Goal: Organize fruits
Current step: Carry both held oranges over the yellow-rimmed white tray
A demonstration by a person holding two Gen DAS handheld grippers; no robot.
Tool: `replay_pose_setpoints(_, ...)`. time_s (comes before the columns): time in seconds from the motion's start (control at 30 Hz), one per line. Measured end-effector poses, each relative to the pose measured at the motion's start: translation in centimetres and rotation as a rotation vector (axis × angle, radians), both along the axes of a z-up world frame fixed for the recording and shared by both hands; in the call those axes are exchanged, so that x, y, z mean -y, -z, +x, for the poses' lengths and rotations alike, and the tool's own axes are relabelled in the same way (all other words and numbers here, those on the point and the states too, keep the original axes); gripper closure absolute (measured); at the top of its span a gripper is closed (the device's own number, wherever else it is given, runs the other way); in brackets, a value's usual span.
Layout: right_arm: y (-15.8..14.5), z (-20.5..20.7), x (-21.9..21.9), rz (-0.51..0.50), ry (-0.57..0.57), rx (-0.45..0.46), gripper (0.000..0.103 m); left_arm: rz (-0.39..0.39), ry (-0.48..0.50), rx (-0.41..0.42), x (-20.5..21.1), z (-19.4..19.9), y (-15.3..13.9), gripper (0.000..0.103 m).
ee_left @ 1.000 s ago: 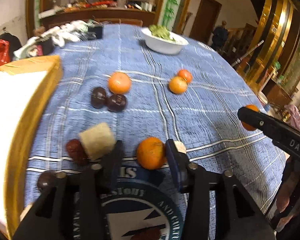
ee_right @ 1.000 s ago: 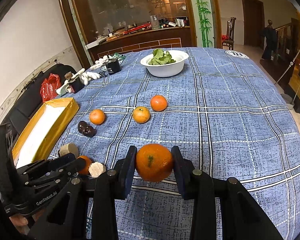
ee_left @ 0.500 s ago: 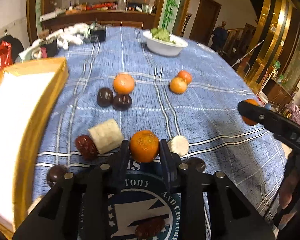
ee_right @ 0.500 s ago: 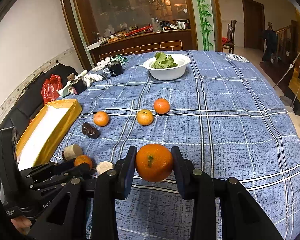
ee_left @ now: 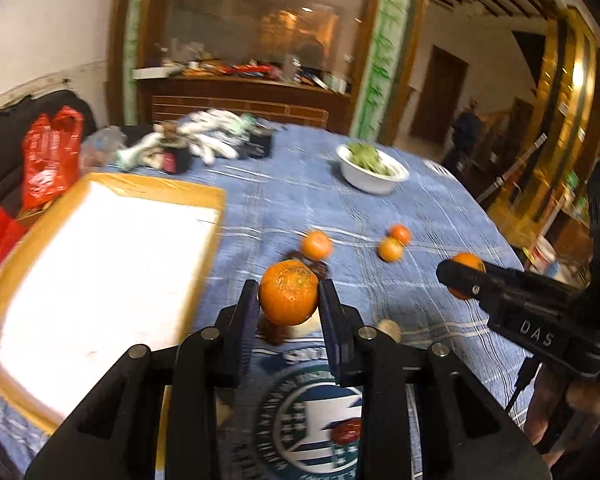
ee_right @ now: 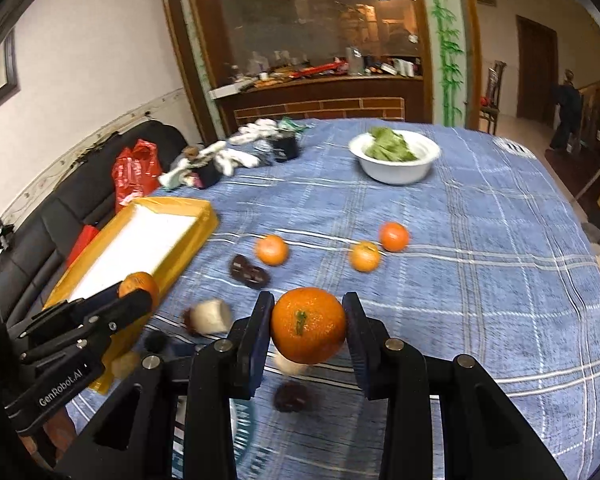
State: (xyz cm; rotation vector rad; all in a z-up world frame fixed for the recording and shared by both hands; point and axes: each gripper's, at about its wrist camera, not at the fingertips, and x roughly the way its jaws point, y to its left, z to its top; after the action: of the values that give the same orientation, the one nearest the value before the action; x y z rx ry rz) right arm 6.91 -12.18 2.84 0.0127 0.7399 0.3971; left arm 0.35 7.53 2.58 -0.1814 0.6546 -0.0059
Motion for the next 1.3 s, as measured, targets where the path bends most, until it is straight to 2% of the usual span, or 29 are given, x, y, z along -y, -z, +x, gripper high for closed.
replay_pose_setpoints(0.2,-1.4,-0.6,-4.8,-0.001,-0.084,0.029,0.067,-0.005,-0.134,0.019,-4.7,-2.0,-1.0,0.076)
replay_pose_setpoints(0.43,-2.4,-1.0,-11.7,0.017,-0.205,0.040,0.068,0.007,-0.247,0.011,-9.1,-2.9,-0.9,0.075)
replay_pose_setpoints(0.77,-0.5,-0.6,-21.9,-0.015,-0.359,-0.008,0.068,0.006,-0.360,-0.056,-13.6,-3.0,1.2,0.075)
replay_pose_setpoints(1.0,1.4,0.4,-24.8,-0.040,-0.390,-0.056,0.068,0.006,-0.393,-0.090,-14.7,-2.7,2.0,0.075)
replay_pose_setpoints(1.3,2.8,0.9,-25.5,-0.068,-0.397,-0.078,0.068,0.011,-0.405,-0.122,-15.2,-2.5,3.0,0.075)
